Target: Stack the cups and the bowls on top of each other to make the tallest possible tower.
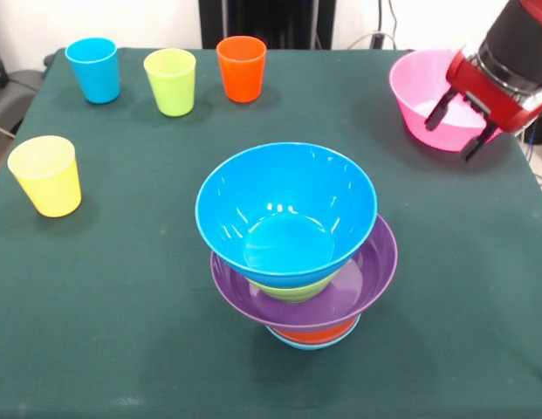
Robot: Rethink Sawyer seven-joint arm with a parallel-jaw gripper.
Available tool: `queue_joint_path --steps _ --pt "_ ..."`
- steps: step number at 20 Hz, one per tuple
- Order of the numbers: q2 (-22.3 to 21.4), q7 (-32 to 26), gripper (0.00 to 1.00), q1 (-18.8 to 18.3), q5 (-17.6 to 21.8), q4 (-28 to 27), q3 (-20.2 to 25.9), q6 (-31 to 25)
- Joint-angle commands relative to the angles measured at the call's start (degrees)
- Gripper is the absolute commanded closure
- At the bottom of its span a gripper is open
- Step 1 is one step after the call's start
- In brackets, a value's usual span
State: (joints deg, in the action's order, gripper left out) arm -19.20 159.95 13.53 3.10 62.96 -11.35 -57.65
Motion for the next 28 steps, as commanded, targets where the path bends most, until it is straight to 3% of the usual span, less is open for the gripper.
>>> queue_joint_path --steps 1,8,16,28 --pt "-2.88 3.68 0.0 0.82 -1.83 1.23 2.72 -4.97" --pt "-3.6 6.76 0.0 2.55 -4.05 4.81 2.54 -2.29" --pt "-2.22 10.54 0.0 4.79 -6.94 10.15 1.9 6.94" --pt "2.44 10.87 0.0 5.74 -9.39 12.08 0.38 18.18"
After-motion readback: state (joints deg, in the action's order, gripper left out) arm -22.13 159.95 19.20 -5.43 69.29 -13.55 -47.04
